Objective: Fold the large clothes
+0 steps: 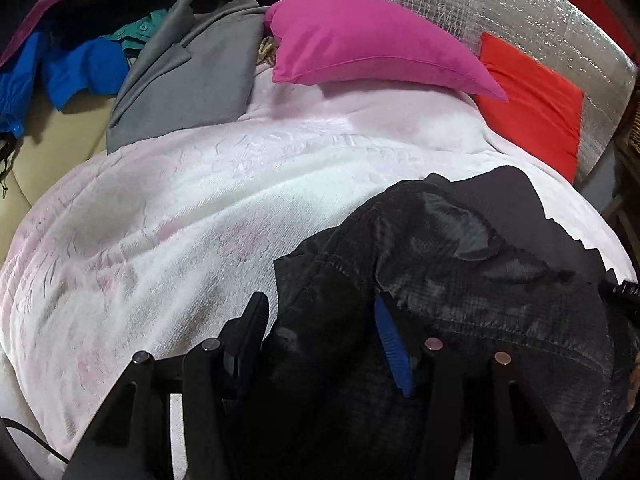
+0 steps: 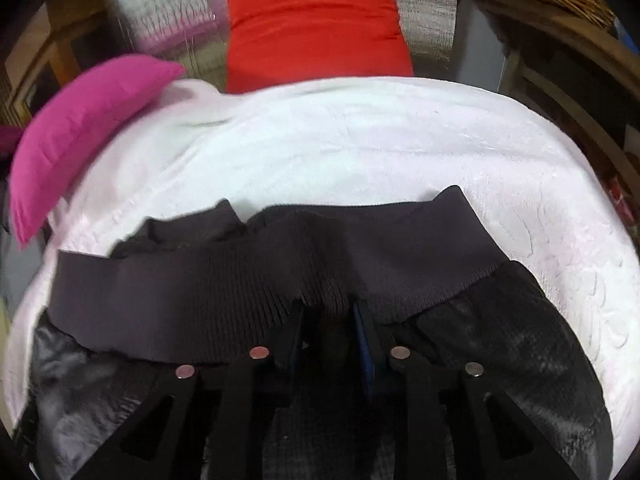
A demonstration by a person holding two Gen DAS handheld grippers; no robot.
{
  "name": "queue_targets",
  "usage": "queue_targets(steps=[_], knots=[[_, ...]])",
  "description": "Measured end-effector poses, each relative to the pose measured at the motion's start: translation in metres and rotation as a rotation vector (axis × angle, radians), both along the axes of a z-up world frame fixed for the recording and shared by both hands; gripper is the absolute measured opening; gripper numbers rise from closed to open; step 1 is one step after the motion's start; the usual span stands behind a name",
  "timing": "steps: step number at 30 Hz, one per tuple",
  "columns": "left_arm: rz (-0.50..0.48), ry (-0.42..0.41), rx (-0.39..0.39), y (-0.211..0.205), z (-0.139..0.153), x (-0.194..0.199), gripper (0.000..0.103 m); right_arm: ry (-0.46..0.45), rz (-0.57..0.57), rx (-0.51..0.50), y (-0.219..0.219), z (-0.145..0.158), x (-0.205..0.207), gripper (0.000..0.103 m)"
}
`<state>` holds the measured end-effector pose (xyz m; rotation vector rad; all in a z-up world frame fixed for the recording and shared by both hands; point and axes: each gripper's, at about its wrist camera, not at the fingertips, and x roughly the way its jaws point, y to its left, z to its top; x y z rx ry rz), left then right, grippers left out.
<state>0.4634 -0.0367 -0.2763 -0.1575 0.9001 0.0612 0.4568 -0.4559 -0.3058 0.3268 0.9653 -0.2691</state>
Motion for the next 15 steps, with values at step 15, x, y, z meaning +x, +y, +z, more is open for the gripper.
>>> queue_targets(steps=[15], knots=[[0.087,0.023,-0.014,0.026,0.004,-0.005,0.056,-0.013,0.352,0.098,0.145,0.055,0.042,0.077]])
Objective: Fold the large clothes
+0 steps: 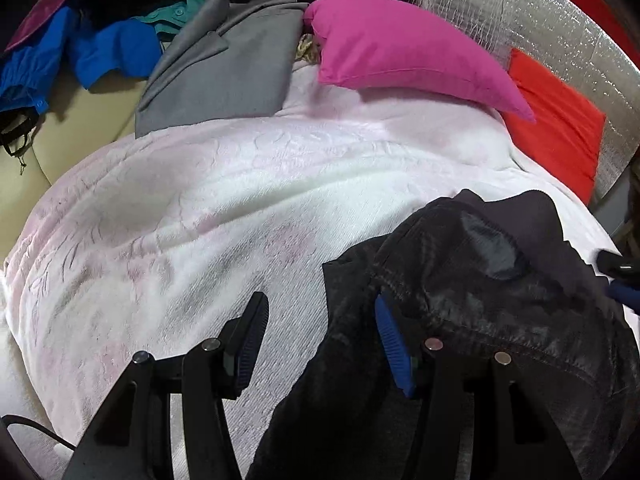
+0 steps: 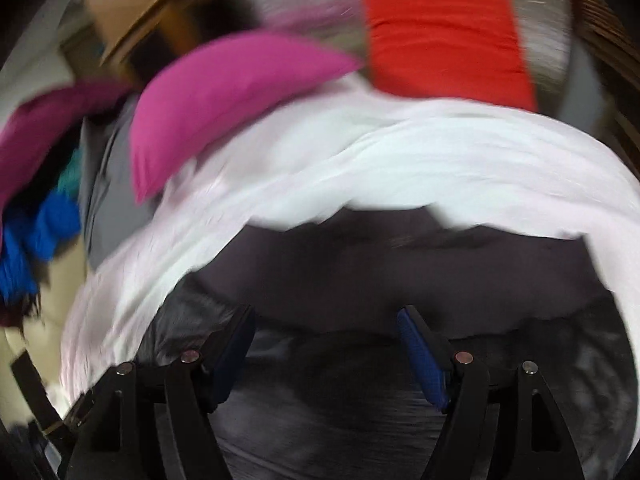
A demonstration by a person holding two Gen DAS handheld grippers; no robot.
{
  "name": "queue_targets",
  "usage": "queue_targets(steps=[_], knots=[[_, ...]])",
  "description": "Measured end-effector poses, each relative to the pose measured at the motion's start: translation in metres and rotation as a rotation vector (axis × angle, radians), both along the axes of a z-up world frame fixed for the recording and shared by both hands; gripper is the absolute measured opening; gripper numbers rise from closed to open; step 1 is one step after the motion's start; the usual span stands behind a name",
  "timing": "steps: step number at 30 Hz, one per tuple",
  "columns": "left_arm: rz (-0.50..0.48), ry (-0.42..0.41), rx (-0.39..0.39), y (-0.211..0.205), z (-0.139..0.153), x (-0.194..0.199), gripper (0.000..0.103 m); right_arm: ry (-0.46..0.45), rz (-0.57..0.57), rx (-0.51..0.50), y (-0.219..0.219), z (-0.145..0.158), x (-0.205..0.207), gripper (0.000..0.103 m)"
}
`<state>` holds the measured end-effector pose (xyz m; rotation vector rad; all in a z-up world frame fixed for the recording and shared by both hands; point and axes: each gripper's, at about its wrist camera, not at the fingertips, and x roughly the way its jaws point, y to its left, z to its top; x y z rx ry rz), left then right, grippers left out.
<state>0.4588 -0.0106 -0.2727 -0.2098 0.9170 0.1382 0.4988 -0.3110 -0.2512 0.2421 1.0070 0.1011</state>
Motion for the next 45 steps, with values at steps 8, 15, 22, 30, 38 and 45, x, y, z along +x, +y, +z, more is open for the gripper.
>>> queue_targets(steps=[8,15,22,30,38,45], knots=[[-0.008,0.008,0.005,-0.001,-0.001,0.001,0.056,0.121,0.014,-0.159,0.058,-0.056,0.057,0.075],[-0.021,0.012,0.003,-0.001,-0.003,0.005,0.057,0.073,-0.056,-0.185,0.051,-0.064,0.087,0.068],[-0.010,-0.020,0.033,-0.004,0.006,0.001,0.057,-0.103,-0.090,-0.019,0.007,-0.018,0.033,0.068],[-0.092,-0.123,0.171,-0.032,0.028,-0.022,0.064,-0.207,-0.311,-0.035,-0.113,0.020,-0.099,0.078],[-0.150,-0.019,0.304,-0.051,0.002,-0.024,0.071,-0.057,-0.505,0.089,-0.189,-0.049,-0.181,0.049],[-0.174,-0.062,0.338,-0.055,0.008,-0.038,0.071,-0.156,-0.513,0.061,-0.190,-0.025,-0.198,0.050]])
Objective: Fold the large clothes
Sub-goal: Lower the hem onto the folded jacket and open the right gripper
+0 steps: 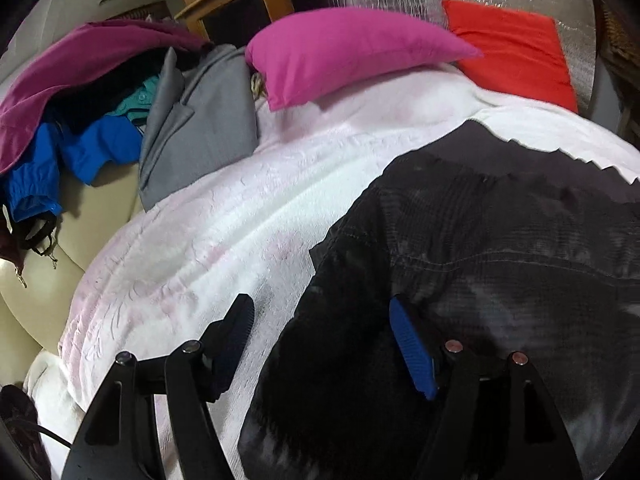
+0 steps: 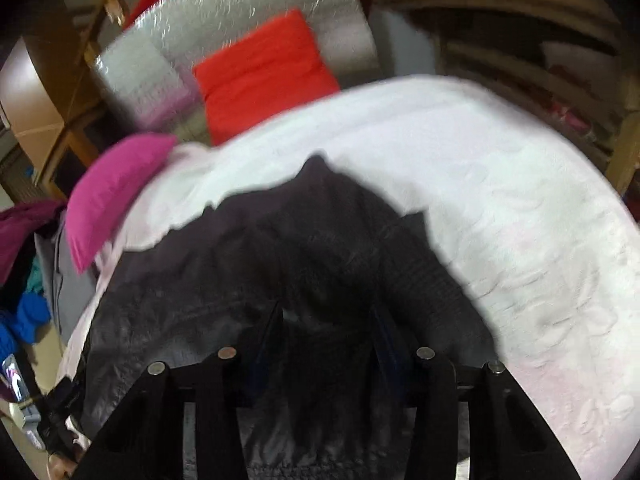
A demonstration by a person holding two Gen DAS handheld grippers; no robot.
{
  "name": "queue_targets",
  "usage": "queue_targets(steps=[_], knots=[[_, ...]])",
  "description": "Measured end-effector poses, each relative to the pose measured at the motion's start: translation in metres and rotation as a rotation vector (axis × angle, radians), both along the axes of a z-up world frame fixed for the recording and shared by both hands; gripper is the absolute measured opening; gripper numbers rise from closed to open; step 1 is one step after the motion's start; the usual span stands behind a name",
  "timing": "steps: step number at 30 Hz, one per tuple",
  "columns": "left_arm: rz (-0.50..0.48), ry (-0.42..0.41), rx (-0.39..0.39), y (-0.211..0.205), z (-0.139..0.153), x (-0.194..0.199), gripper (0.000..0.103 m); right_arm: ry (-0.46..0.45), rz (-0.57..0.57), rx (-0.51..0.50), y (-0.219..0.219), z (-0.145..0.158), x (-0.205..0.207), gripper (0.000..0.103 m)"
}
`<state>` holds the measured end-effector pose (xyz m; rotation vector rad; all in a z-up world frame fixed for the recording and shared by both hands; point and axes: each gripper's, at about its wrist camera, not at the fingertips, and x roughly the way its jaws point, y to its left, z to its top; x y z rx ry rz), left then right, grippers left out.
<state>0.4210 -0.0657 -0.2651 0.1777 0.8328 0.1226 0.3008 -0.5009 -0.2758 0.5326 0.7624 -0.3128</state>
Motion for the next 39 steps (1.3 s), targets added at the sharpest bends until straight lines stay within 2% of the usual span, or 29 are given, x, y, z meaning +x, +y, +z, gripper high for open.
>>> queue_targets(steps=[2,3,7,10,14,18,20,22,24,26,30,34,37,39], knots=[[-0.028,-0.034,-0.024,-0.003,0.009,-0.012,0.071,-0.027,-0.034,0.008,-0.009,0.006,-0.010,0.050],[-0.048,-0.060,-0.028,-0.006,0.015,-0.019,0.071,-0.030,-0.037,0.042,-0.015,0.004,-0.011,0.050],[-0.112,-0.119,-0.031,-0.017,0.027,-0.039,0.071,0.088,-0.028,0.146,-0.028,-0.029,0.001,0.051],[-0.146,-0.150,-0.028,-0.024,0.031,-0.047,0.071,0.092,-0.026,0.145,-0.027,-0.029,0.005,0.051],[-0.165,-0.184,-0.014,-0.030,0.036,-0.051,0.071,0.013,-0.036,0.152,-0.024,-0.013,-0.001,0.050],[-0.158,-0.188,-0.043,-0.027,0.040,-0.050,0.071,-0.056,-0.048,0.143,-0.022,-0.001,0.004,0.050],[-0.154,-0.190,-0.041,-0.026,0.039,-0.048,0.071,-0.029,-0.034,0.183,-0.021,-0.011,0.011,0.051],[-0.154,-0.185,-0.046,-0.025,0.038,-0.047,0.071,0.057,-0.019,0.215,-0.019,-0.031,0.015,0.053],[-0.151,-0.180,-0.051,-0.024,0.038,-0.047,0.071,0.088,-0.003,0.169,-0.014,-0.036,0.024,0.055],[-0.149,-0.178,-0.050,-0.023,0.037,-0.046,0.071,0.092,0.018,0.149,-0.009,-0.030,0.027,0.062],[-0.148,-0.165,-0.065,-0.021,0.036,-0.045,0.071,0.028,-0.007,0.142,-0.009,-0.014,0.018,0.062],[-0.147,-0.159,-0.063,-0.022,0.035,-0.045,0.071,-0.056,-0.047,0.088,-0.012,0.000,0.007,0.062],[-0.147,-0.157,-0.056,-0.022,0.033,-0.045,0.071,-0.101,-0.074,0.151,-0.026,0.000,-0.002,0.060],[-0.145,-0.154,-0.054,-0.022,0.032,-0.044,0.071,-0.093,-0.070,0.173,-0.031,-0.003,-0.004,0.060]])
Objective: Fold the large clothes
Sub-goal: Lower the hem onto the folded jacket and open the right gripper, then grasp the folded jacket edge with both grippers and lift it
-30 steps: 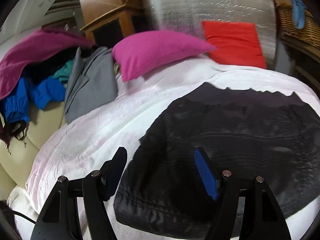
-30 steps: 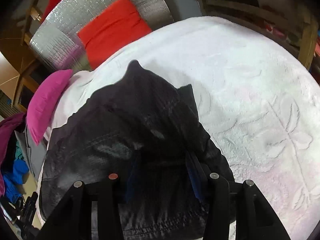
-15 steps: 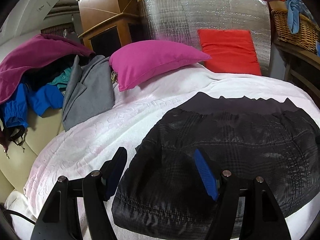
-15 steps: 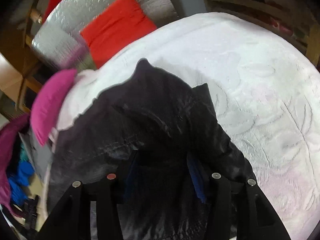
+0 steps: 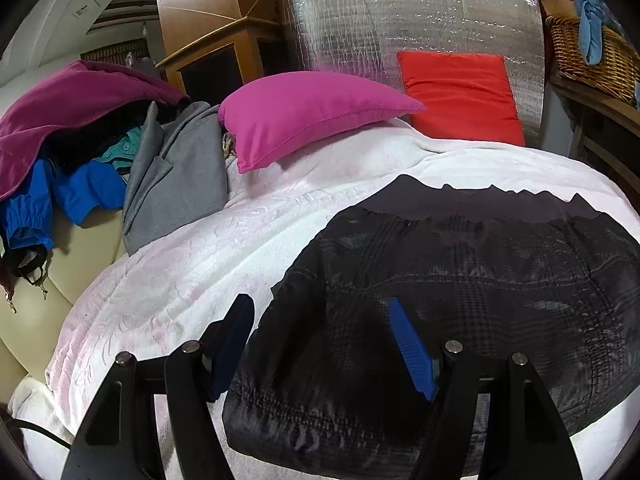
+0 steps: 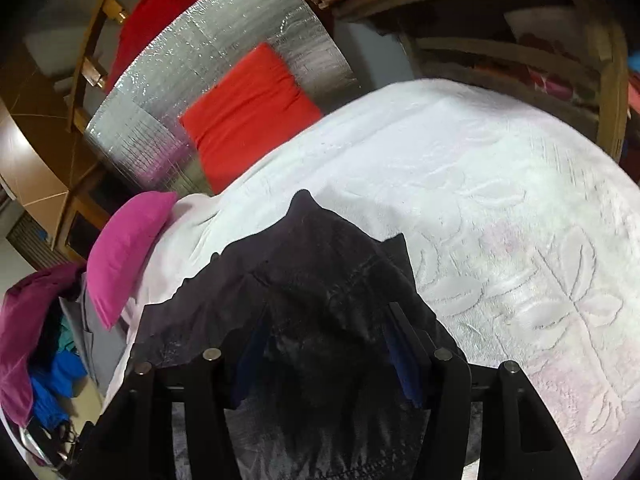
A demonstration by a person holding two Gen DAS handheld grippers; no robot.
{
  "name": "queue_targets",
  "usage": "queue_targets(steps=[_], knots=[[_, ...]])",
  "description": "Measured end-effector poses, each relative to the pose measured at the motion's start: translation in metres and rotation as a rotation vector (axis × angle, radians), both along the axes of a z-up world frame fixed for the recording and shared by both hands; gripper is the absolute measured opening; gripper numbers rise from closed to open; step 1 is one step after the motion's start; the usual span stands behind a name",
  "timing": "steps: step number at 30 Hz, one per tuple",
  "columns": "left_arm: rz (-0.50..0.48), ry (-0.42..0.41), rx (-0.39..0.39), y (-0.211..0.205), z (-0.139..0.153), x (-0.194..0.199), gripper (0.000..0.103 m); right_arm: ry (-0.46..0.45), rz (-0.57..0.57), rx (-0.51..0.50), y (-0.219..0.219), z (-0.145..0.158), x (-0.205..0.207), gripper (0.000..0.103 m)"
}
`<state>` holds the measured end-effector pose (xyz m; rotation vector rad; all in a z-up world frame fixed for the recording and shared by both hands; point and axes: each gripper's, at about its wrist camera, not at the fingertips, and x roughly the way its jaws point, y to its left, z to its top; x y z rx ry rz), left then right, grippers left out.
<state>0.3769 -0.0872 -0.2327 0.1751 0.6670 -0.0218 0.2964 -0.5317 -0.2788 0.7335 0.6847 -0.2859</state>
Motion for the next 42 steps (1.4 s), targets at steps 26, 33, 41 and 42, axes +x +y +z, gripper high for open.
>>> queue_targets(steps=[26,33,41,42], knots=[[-0.036,0.041,-0.067,0.017,0.000,0.018,0.071,-0.014,0.019,0.211,-0.051,-0.018,-0.023,0.075],[-0.098,0.252,-0.405,0.071,-0.014,0.059,0.084,0.010,0.045,0.327,-0.068,-0.046,-0.016,0.076],[-0.114,0.438,-0.497,0.087,-0.052,0.086,0.084,0.073,0.162,0.433,-0.062,-0.079,0.014,0.077],[-0.123,0.470,-0.511,0.086,-0.059,0.088,0.084,0.075,0.172,0.429,-0.060,-0.081,0.016,0.077]])
